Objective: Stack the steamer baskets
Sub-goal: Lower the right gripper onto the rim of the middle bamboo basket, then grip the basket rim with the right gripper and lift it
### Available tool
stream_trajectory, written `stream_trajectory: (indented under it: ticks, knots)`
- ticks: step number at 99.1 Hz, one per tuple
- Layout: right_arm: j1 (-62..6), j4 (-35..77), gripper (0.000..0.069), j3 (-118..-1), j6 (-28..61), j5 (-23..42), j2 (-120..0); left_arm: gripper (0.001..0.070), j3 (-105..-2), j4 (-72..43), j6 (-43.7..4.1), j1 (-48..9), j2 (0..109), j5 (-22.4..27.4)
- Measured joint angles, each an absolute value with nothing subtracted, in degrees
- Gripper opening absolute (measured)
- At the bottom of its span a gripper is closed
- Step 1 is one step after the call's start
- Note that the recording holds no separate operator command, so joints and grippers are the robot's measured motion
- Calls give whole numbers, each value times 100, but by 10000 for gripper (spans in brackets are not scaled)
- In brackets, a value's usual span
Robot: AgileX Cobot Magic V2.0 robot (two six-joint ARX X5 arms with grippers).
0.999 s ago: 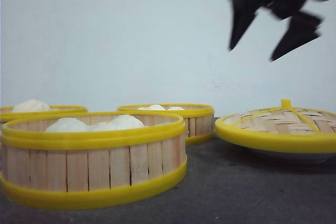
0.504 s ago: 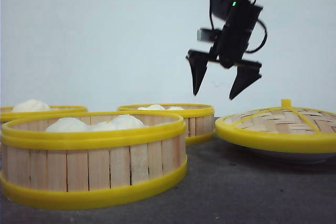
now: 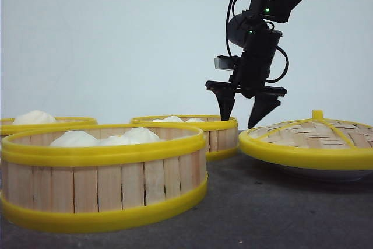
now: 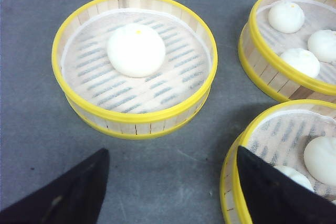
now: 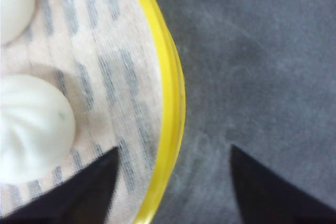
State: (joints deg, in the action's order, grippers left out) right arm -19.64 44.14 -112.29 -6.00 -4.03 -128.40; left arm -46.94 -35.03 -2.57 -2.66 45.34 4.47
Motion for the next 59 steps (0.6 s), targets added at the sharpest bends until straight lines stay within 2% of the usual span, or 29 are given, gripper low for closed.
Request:
stream_trajectory:
  ticks: [9,33,38,51,59]
  knots:
    - [-1992,4372,304,-11229,-622,-353,-12842,469,-4694,-3503,-257,-263,4534,445]
    - [-2023,4241,275,-11251,-703,-320,-13023,469,-4694,-3509,-255,-266,4536,447]
    - [-2021,4235,235,-11251,-764,-360,-13089,469,-4694,-3505,-252,-263,4536,443]
    - [-2045,4139,79,-11266,-893,-270,-13089,469,-4694,-3505,-252,-266,4536,443]
    - [-2053,4036,33,-11266,-958,-303,-13089,469,-4694,-3503,-252,-263,4536,440]
